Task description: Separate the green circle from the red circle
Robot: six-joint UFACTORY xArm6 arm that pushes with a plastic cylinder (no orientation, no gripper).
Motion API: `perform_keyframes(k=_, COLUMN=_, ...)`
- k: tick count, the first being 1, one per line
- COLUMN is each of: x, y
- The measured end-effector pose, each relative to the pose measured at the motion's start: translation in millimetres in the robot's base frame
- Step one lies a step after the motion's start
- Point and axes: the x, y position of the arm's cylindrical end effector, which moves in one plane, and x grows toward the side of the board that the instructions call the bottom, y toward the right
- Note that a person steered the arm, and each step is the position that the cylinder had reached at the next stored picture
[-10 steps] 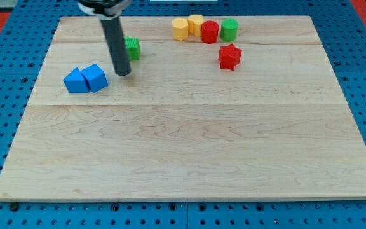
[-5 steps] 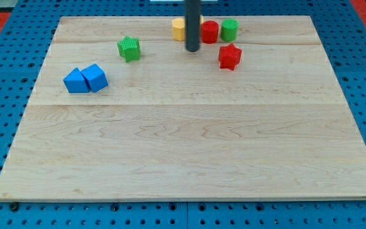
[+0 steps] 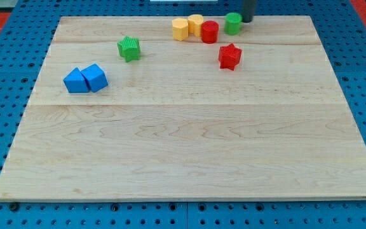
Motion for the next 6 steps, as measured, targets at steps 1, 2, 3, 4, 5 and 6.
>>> perform_keyframes(k=1, x=-7, y=-64)
perform_keyframes(k=2, x=33, y=-69)
perform_keyframes(k=3, x=87, y=-65)
perform_keyframes(k=4, x=75, y=-85)
perform_keyframes(k=5, x=99, y=-54)
perform_keyframes(k=6, x=88, y=6)
